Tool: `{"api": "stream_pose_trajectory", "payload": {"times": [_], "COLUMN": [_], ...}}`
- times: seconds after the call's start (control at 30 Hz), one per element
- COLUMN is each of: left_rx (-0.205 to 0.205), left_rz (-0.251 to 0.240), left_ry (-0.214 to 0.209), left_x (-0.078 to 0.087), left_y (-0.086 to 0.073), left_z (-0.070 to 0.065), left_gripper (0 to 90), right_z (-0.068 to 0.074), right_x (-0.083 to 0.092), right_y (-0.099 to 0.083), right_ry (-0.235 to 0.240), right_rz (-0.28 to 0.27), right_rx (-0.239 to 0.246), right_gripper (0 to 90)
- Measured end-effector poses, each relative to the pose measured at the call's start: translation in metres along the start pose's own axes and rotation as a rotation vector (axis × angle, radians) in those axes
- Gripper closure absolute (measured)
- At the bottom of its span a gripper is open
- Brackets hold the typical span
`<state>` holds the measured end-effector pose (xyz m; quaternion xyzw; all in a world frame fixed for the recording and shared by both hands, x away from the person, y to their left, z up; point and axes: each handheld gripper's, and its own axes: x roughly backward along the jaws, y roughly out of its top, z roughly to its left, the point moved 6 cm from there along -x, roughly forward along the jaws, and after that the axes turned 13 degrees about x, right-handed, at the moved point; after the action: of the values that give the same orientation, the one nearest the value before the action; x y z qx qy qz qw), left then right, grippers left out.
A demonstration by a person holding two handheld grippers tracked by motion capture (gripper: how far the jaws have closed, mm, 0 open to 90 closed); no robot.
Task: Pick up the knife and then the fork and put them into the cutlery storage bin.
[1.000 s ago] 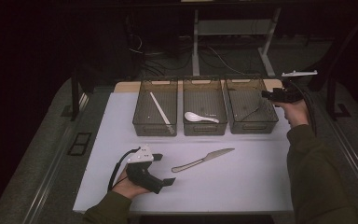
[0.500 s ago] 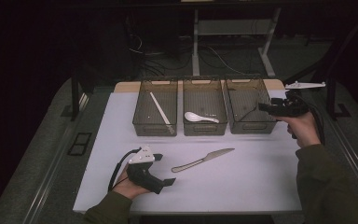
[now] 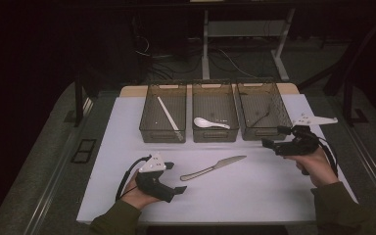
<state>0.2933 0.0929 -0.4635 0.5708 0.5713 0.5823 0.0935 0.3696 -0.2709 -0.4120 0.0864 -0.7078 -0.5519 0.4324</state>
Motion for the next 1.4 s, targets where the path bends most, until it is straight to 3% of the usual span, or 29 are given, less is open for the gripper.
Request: {"api": "stream_pose_trajectory", "payload": {"times": [0.37,0.6,0.93,1.4], "left_rx": [-0.006,-0.002,-0.018,-0.041], "left_rz": [0.002,0.006,0.017,0.085], "left_ry": [0.012,0.019,0.026,0.013], "left_x": [0.001,-0.005,-0.027,-0.078], "left_y": [0.006,0.013,0.027,0.038], "left_z": [-0.002,-0.002,-0.003,-0.007], "left_gripper": [27.7,42.0,57.4,65.9], "right_z": [0.041,0.056,0.06,0.058], "right_x": [0.002,0.002,0.012,0.014], "right_y": [-0.036,-0.056,-0.072,-0.071], "right_ry": [-0.007,0.026,0.021,0.013], "right_rz": [-0.025,0.015,0.034,0.02], "right_rx": [0.042,0.058,0.061,0.063], "right_gripper": [11.9,11.9,11.9,11.9]}}
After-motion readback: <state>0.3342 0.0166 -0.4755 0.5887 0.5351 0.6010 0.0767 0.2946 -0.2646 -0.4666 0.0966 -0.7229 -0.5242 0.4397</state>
